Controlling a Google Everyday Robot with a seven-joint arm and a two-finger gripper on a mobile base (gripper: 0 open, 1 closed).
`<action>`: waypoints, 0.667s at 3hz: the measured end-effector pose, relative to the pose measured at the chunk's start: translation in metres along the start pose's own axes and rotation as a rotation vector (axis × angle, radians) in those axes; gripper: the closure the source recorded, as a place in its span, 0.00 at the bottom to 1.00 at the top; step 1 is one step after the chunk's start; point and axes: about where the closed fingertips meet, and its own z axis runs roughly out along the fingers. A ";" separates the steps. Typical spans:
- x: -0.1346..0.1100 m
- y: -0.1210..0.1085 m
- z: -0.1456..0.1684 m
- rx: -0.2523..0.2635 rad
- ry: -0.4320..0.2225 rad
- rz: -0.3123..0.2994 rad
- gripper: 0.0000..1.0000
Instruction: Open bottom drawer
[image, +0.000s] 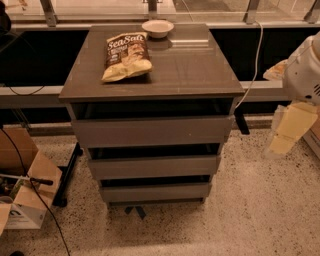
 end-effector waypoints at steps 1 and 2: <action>0.012 -0.004 0.042 0.060 0.050 -0.032 0.00; 0.021 -0.014 0.081 0.124 0.078 -0.038 0.00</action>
Offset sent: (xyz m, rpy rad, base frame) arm 0.0594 -0.0155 -0.1248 -0.1552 -0.1671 -0.0376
